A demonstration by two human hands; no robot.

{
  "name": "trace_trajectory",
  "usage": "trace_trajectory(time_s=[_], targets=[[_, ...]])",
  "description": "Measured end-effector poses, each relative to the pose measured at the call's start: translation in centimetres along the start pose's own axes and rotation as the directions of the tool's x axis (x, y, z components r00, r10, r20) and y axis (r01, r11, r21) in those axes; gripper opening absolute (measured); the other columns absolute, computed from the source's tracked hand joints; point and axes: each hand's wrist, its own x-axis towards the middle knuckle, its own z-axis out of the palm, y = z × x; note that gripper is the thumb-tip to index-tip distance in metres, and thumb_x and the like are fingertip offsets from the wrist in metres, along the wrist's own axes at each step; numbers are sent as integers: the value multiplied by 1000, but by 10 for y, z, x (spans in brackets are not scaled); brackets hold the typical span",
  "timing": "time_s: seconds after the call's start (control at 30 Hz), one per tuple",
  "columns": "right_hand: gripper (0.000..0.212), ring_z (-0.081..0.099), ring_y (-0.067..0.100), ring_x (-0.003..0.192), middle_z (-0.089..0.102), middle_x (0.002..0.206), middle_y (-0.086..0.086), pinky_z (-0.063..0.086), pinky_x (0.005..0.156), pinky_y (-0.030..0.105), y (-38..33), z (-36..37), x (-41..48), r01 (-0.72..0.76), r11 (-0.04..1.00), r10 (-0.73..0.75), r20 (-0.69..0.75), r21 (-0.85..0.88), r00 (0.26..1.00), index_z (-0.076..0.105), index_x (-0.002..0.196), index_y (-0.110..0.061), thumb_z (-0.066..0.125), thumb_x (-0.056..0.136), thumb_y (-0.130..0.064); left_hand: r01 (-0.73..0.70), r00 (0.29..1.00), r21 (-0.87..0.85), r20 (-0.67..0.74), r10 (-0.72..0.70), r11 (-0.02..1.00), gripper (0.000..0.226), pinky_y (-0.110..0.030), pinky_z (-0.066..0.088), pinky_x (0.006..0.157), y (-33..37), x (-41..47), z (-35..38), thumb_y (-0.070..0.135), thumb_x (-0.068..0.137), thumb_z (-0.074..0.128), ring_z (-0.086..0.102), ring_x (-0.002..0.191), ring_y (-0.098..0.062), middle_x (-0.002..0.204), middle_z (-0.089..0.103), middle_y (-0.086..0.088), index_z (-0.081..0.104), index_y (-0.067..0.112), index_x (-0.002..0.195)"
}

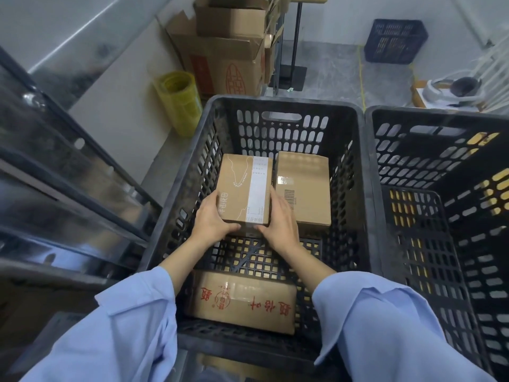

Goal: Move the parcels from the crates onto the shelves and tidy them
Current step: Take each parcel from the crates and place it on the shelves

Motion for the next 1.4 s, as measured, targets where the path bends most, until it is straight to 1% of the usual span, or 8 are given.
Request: trace_trajectory(time_s=[0.23, 0.4, 0.53, 0.83, 1.0, 1.1, 1.27, 1.4], targets=[[107, 51, 25, 121, 35, 140, 4, 48, 89, 35, -17, -13, 2, -60, 981, 58, 17, 187, 998, 18, 152, -27, 86, 70, -17, -83, 996, -2, -31, 83, 997, 105, -35, 29, 112, 21, -11, -18, 16, 64, 90, 36, 134, -21, 147, 31, -6, 28, 11, 149], [97, 42, 25, 131, 33, 138, 6, 37, 106, 30, -28, -35, 10, -114, 972, 106, 50, 207, 993, 28, 144, -15, 88, 68, -14, -159, 984, -14, -79, 158, 987, 102, -32, 32, 109, 38, -20, -33, 16, 66, 89, 38, 132, -17, 145, 30, -5, 29, 12, 149], [89, 40, 15, 124, 31, 137, 6, 27, 95, 16, -37, -63, 3, -91, 967, 69, 96, 239, 993, 33, 141, -15, 88, 70, -16, -207, 975, -62, -93, 201, 976, 101, -29, 30, 110, 51, -28, -41, 14, 68, 88, 36, 133, -16, 145, 30, -6, 29, 11, 150], [105, 37, 19, 135, 35, 149, 5, 35, 113, 41, -71, -115, -36, 2, 939, -29, 76, 343, 997, 23, 151, -16, 87, 69, -10, -269, 957, -99, -143, 253, 958, 102, -35, 29, 117, 69, -56, -68, 14, 68, 88, 39, 133, -21, 142, 33, -8, 29, 11, 151], [103, 34, 2, 128, 40, 150, 1, 29, 101, 20, -79, -145, -60, 29, 907, -74, 92, 419, 993, 21, 151, -14, 84, 71, -3, -313, 946, -124, -134, 297, 942, 100, -38, 30, 116, 79, -81, -78, 17, 66, 89, 38, 133, -19, 144, 33, -4, 33, 16, 148], [100, 32, 2, 126, 36, 152, 0, 26, 98, 16, -83, -162, -69, 37, 891, -85, 86, 452, 993, 22, 150, -15, 84, 72, -3, -337, 939, -206, -140, 313, 919, 97, -27, 36, 103, 91, -98, -85, 13, 66, 89, 44, 123, -13, 136, 43, 2, 32, 13, 145], [91, 31, 20, 142, 30, 155, 3, 27, 116, 39, -92, -184, -77, 68, 857, -96, 29, 511, 995, 22, 148, -19, 80, 79, -8, -375, 926, -280, -161, 342, 884, 105, -28, 40, 101, 105, -123, -96, 19, 71, 87, 44, 121, -12, 141, 36, 7, 18, 19, 150], [100, 29, 21, 142, 21, 157, 4, 27, 116, 41, -93, -198, -82, 147, 887, -179, 32, 438, 983, 13, 156, -24, 79, 82, -16, -400, 913, -228, -186, 363, 888, 109, -34, 36, 110, 114, -146, -97, 24, 73, 86, 39, 128, -15, 147, 25, 2, 15, 24, 155]])
